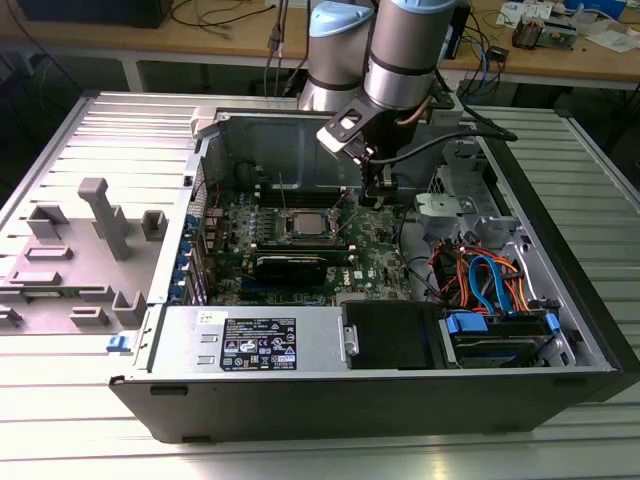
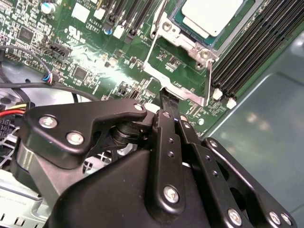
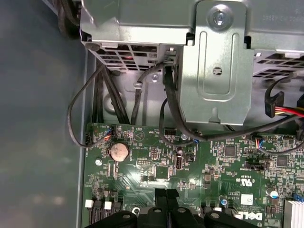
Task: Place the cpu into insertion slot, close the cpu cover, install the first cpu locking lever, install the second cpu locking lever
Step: 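Close the cpu cover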
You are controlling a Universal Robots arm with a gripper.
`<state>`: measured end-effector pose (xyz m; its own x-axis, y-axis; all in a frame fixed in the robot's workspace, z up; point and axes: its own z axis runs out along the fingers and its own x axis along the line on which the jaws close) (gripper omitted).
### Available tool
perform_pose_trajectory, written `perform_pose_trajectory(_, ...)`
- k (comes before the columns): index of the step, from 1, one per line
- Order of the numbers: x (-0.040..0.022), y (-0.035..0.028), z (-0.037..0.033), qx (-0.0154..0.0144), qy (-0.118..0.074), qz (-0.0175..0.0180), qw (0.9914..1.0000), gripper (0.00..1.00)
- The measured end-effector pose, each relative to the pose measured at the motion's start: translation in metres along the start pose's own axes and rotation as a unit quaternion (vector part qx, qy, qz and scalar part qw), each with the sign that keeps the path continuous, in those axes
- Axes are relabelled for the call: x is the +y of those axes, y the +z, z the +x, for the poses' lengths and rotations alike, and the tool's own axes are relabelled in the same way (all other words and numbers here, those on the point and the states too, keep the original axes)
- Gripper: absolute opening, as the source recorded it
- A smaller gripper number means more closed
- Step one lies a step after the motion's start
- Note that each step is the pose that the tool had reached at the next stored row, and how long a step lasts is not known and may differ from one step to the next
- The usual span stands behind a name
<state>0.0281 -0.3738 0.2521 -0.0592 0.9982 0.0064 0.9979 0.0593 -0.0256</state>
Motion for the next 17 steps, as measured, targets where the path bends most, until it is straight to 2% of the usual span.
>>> perform_pose_trajectory(5, -0.0052, 0.0001, 0.0003, -0.0001, 0.0, 0.0, 1.0, 0.11)
perform_pose_trajectory(17, -0.0055, 0.0001, 0.0003, 0.0, 0.0, 0.0, 1.0, 0.11)
